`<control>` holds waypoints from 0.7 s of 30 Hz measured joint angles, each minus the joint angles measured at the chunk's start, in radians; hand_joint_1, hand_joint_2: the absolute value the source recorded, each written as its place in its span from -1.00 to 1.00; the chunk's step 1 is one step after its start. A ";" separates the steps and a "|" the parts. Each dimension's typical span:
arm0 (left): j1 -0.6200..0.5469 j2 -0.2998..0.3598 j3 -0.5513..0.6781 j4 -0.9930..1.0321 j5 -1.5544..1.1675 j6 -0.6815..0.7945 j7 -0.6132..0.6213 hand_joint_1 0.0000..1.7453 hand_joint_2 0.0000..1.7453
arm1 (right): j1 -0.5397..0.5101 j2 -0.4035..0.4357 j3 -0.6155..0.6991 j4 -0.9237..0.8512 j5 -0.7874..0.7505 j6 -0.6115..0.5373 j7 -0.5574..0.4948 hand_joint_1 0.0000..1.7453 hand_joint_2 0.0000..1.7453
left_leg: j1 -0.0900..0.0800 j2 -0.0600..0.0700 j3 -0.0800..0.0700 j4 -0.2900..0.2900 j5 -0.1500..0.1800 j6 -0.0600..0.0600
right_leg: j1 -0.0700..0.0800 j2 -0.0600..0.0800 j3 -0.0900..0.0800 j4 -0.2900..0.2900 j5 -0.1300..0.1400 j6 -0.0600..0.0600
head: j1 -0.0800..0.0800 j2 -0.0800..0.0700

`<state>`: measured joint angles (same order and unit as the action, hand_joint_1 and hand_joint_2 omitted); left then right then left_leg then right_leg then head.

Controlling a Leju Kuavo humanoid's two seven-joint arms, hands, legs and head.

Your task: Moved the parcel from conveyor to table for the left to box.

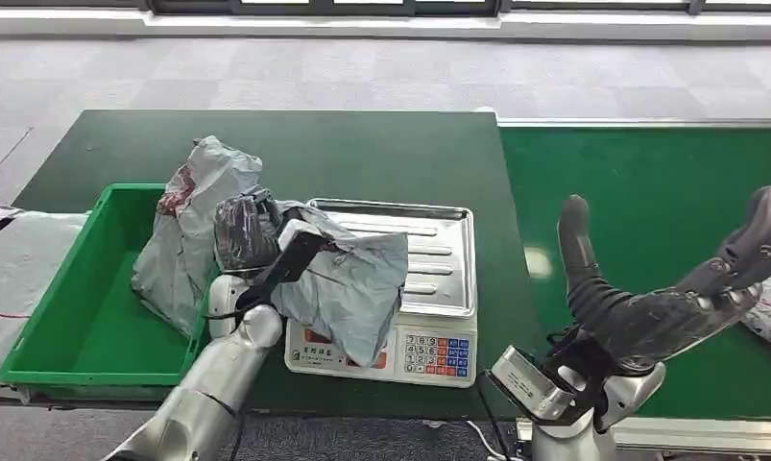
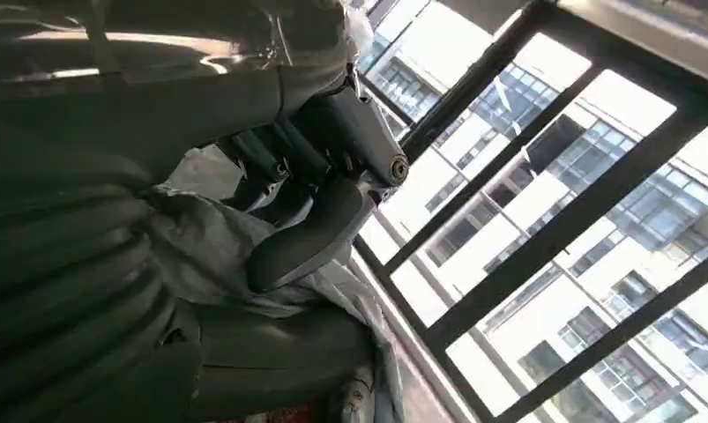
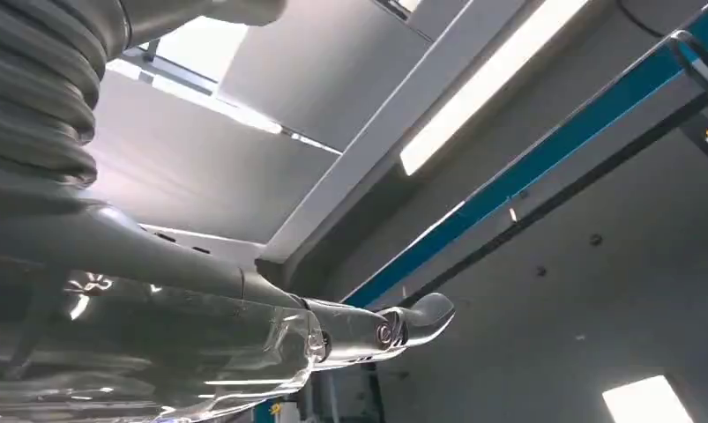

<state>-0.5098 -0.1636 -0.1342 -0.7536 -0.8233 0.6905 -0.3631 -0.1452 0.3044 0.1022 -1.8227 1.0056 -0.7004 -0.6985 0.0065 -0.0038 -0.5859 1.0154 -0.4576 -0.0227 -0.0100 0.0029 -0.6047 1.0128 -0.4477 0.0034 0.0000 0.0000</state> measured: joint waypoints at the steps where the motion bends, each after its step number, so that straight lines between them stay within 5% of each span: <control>1: 0.009 0.000 0.012 -0.036 -0.006 0.000 0.005 1.00 1.00 | 0.001 0.000 -0.001 0.000 0.000 0.000 0.000 -1.00 1.00 | 0.000 0.000 0.000 0.000 0.000 0.000 | 0.000 0.000 0.000 0.000 0.000 0.000 | 0.000 0.000; 9: 0.108 -0.011 0.083 -0.335 -0.084 0.003 0.002 1.00 1.00 | 0.007 0.000 -0.017 -0.001 -0.001 0.000 0.000 -1.00 1.00 | 0.000 0.001 -0.001 0.000 -0.001 -0.001 | 0.000 0.001 -0.002 0.000 0.000 0.000 | 0.000 0.000; 21: 0.143 -0.116 0.380 -0.606 -0.158 0.006 -0.161 1.00 1.00 | 0.018 0.000 -0.018 -0.016 -0.003 0.000 0.000 -1.00 1.00 | 0.000 0.001 -0.001 0.000 0.000 -0.001 | 0.001 0.001 -0.002 0.000 0.000 0.000 | 0.000 0.000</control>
<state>-0.3671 -0.2796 0.2461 -1.3592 -0.9812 0.6962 -0.5245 -0.1270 0.3044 0.0843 -1.8391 1.0029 -0.7004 -0.6981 0.0064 -0.0029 -0.5870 1.0154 -0.4581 -0.0234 -0.0094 0.0041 -0.6062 1.0128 -0.4480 0.0033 0.0000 0.0000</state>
